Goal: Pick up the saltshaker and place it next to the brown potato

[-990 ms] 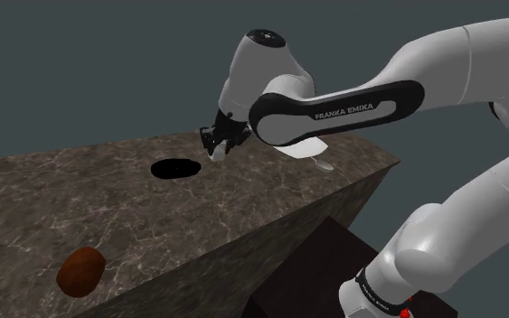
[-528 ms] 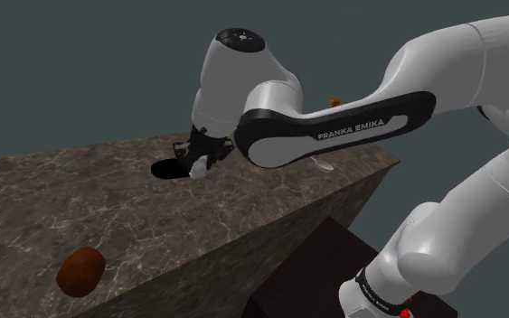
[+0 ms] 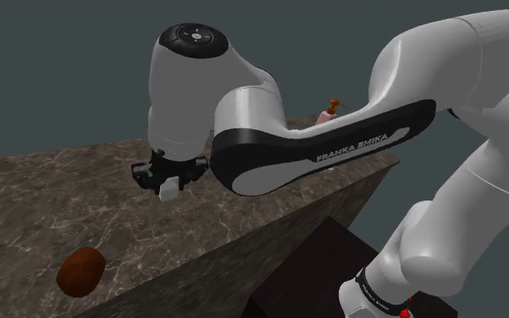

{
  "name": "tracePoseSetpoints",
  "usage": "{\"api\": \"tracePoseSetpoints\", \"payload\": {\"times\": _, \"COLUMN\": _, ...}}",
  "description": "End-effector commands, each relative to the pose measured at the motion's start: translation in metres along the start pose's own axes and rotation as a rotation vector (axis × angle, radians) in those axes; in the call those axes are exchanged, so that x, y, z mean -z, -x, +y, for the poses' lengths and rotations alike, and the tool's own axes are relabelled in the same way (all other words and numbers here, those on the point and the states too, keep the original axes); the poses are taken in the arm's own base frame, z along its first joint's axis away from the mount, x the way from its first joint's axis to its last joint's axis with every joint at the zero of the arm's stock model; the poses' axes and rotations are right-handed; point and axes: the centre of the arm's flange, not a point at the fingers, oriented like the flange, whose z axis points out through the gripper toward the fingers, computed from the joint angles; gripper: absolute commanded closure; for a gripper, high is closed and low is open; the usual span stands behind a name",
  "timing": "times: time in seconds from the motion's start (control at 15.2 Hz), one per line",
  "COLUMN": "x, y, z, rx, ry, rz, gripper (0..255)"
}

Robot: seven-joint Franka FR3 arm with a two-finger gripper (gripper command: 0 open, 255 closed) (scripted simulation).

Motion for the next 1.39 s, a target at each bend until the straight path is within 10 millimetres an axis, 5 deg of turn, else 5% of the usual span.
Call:
{"api": "tracePoseSetpoints", "payload": {"times": 0.0, "x": 0.004, "y": 0.015, "z": -0.023, "rx": -0.003, "ry": 0.000, "rz": 0.001, "gripper": 255}}
{"api": "tracePoseSetpoints", "payload": {"times": 0.26, "x": 0.014, "y": 0.045, "z": -0.067, "rx": -0.003, "ry": 0.000, "rz": 0.001, "gripper": 255}}
{"api": "tracePoseSetpoints", "payload": {"times": 1.32, "x": -0.066, "y": 0.074, "z": -0.065, "rx": -0.003, "ry": 0.000, "rz": 0.001, "gripper": 255}}
